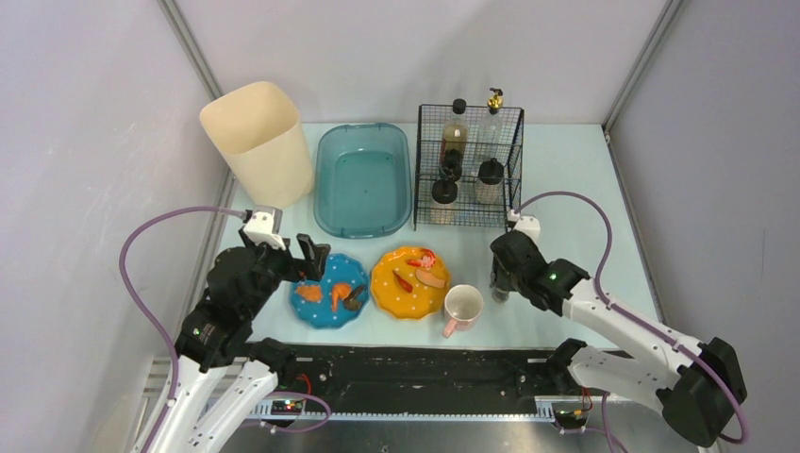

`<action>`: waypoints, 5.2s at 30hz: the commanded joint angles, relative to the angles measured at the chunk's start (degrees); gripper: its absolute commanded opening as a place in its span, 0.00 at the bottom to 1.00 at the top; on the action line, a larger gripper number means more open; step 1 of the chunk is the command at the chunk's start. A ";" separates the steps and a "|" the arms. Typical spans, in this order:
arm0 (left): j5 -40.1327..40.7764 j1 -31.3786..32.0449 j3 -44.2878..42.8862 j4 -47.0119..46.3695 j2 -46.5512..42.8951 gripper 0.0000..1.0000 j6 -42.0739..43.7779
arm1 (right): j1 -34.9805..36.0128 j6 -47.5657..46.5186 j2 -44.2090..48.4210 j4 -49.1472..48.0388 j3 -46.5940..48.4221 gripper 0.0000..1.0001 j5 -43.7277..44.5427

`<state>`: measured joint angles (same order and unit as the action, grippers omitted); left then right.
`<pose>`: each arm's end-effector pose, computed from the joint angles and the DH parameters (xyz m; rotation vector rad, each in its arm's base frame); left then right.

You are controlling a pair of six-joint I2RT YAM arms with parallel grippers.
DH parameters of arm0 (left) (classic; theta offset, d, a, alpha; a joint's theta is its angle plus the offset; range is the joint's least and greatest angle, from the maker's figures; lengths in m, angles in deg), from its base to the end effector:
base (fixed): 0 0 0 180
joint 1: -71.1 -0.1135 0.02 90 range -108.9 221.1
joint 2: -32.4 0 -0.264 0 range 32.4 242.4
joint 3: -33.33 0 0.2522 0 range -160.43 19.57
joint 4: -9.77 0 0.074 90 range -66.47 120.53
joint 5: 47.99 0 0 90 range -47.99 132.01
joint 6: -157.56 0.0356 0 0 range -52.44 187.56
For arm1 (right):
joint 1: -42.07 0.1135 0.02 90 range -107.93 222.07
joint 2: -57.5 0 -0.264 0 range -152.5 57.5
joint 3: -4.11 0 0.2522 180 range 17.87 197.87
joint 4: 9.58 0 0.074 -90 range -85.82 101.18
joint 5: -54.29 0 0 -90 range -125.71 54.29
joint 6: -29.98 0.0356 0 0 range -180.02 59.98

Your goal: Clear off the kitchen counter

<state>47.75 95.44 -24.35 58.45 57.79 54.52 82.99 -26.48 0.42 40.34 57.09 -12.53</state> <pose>0.0923 -0.0378 0.3305 0.1143 1.8673 -0.3595 0.1533 0.1144 0.2307 0.0051 2.4112 0.0798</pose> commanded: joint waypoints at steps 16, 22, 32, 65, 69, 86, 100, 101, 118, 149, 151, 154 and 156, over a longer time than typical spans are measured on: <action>-0.11 -0.42 -0.01 -0.81 0.56 0.98 0.29 | -4.36 -9.67 -4.15 -7.13 20.05 0.16 3.96; -0.07 -0.42 0.04 -0.75 0.89 0.98 0.38 | -9.71 -11.87 -10.63 -10.00 28.44 0.16 0.08; 0.13 -0.39 -0.01 -0.64 1.34 0.98 0.42 | -13.00 -11.89 -22.68 -13.56 36.37 0.15 -2.12; 0.33 -0.42 -0.09 -0.47 2.12 0.98 0.56 | -16.21 -8.58 -40.50 -16.53 37.33 0.46 -4.24; 0.31 -0.43 -0.05 -0.52 2.12 0.98 0.58 | -16.40 -8.47 -39.94 -16.57 37.38 0.64 -4.46; 0.14 -0.43 -0.04 -0.53 1.87 0.98 0.56 | -21.45 -10.90 -28.82 -14.75 37.38 0.80 -4.09; -0.11 -0.43 -0.05 -0.52 1.58 0.98 0.56 | -29.07 -11.44 -30.64 -17.42 37.40 0.74 -6.28; -0.11 -0.39 -0.05 -0.48 1.59 0.98 0.56 | -29.20 -11.91 -31.23 -18.16 37.41 0.73 -6.43; -0.04 -0.42 -0.09 -0.47 2.16 0.98 0.63 | -31.39 -12.93 -40.81 -20.71 40.92 0.48 -9.07; 0.11 -0.41 -0.05 -0.47 2.32 0.98 0.67 | -36.15 -11.98 -47.95 -16.50 47.66 0.00 -2.22; 0.07 -0.36 -0.09 -0.46 2.18 0.98 0.65 | -36.94 -11.36 -46.80 -16.66 46.77 0.00 -1.25; -0.02 -0.37 -0.08 -0.52 2.04 0.98 0.60 | -38.87 -9.80 -45.86 -16.70 45.46 0.00 -0.78; -0.09 -0.38 -0.04 -0.48 1.96 0.98 0.57 | -40.05 -8.53 -45.37 -16.28 44.87 0.00 -0.81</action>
<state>47.79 95.44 -24.35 58.82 60.13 54.54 50.17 -41.50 -46.90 24.08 103.69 -22.76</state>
